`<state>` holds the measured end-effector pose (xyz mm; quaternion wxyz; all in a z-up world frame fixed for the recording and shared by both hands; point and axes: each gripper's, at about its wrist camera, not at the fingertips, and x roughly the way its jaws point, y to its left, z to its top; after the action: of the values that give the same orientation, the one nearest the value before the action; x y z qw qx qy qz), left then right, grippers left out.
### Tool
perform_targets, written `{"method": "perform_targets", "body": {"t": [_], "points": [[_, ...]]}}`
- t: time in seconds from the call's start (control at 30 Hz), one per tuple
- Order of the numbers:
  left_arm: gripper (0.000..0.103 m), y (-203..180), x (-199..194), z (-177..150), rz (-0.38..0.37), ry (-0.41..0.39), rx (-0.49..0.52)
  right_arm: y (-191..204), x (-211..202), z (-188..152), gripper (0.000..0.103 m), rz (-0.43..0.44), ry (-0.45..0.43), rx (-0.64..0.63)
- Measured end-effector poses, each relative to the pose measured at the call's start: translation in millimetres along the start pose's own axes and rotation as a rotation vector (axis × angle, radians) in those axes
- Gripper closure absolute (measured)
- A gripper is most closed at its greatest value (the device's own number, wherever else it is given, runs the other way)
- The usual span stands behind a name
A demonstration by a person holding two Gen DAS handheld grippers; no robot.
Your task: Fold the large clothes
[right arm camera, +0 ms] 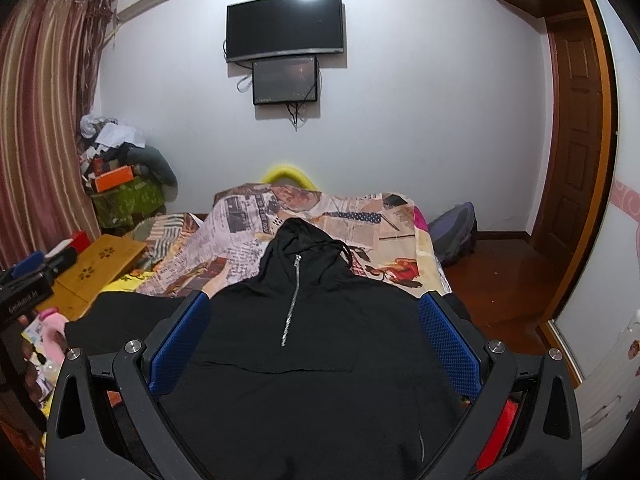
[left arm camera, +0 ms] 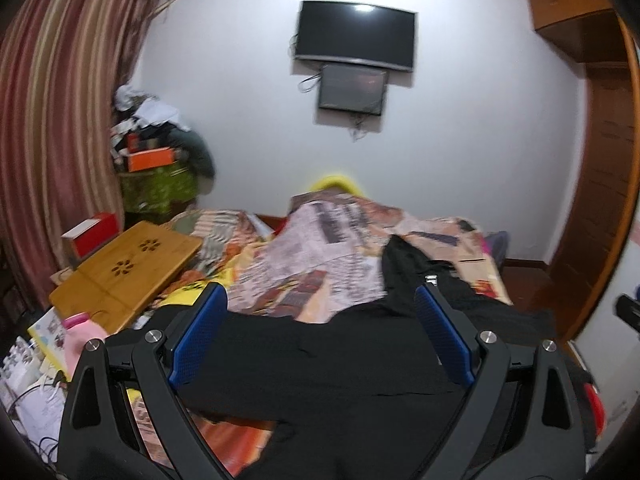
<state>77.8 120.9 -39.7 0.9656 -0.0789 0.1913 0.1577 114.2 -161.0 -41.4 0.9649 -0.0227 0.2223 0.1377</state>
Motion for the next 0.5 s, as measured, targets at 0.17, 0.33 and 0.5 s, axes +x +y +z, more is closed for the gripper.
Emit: {"method": "perform_targets", "body": {"t": [0.17, 0.33, 0.5], "points": [[0.008, 43.1, 41.8, -12.5, 0.112, 0.081, -0.035, -6.9, 24.6, -1.4, 0.0, -0.025, 0.051, 0.011], [0.008, 108.9, 86.0, -35.9, 0.222, 0.202, -0.155, -19.5, 45.5, -5.7, 0.0, -0.089, 0.116, 0.063], [0.008, 175.5, 122.0, -74.9, 0.242, 0.346, -0.355, -33.4, 59.2, -16.7, 0.0, -0.131, 0.169, 0.112]]}}
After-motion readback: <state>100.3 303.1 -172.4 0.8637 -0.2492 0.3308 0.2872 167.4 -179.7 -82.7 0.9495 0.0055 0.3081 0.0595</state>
